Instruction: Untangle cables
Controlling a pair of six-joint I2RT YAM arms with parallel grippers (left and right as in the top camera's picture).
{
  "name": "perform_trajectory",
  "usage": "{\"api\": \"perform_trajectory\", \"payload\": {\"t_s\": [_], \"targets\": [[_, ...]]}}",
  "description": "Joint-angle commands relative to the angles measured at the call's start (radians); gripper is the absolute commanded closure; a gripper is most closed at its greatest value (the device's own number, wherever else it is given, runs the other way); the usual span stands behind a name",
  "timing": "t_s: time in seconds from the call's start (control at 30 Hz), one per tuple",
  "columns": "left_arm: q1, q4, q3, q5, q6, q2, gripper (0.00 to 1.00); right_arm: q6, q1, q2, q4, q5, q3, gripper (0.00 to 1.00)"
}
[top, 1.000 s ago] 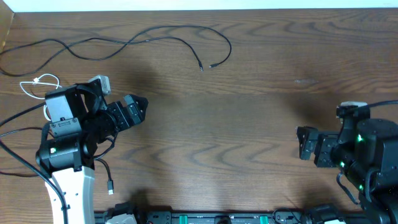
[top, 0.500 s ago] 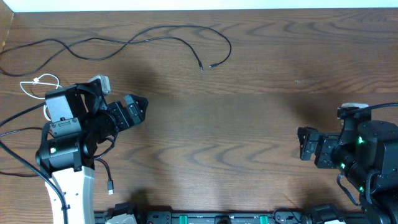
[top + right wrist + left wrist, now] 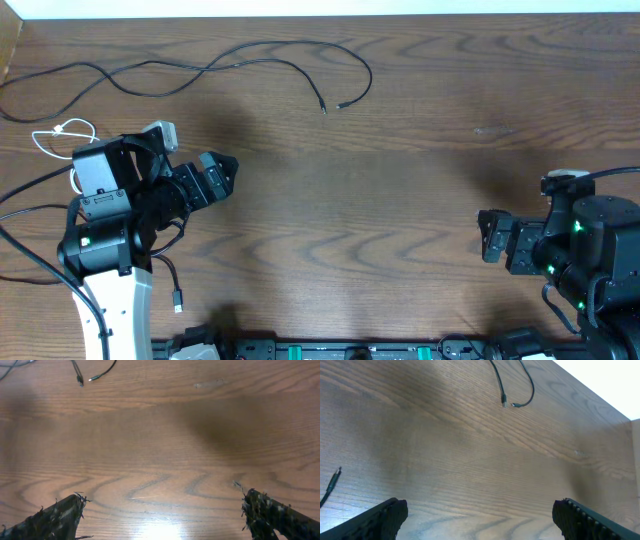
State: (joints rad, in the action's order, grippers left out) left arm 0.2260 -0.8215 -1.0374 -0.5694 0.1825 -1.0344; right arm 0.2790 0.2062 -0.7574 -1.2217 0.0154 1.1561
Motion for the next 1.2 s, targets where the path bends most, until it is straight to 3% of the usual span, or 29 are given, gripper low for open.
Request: {"api": "perform_trajectory", "payload": {"t_s": [0.0, 0.23, 0.37, 0.77, 1.17], "targets": [[-0.003, 0.0, -0.014, 0.01, -0.013, -0.004, 0.02, 0.005, 0.005, 0.003, -0.006, 0.009, -0.006, 0.01], [-0.003, 0.0, -0.014, 0.01, -0.013, -0.004, 0.02, -0.032, 0.0, 0.023, 0.032, 0.066, -0.067, 0.01], [-0.003, 0.0, -0.014, 0.01, -0.013, -0.004, 0.02, -0.122, -0.05, 0.118, 0.188, 0.064, -0.229, 0.01], [-0.003, 0.0, -0.014, 0.01, -0.013, -0.004, 0.02, -0.185, -0.194, 0.513, 0.741, 0.021, -0.801, 0.01], [-0.003, 0.0, -0.014, 0.01, -0.013, -0.004, 0.02, -0.183, -0.24, 0.753, 1.024, 0.015, -1.049, 0.01]]}}
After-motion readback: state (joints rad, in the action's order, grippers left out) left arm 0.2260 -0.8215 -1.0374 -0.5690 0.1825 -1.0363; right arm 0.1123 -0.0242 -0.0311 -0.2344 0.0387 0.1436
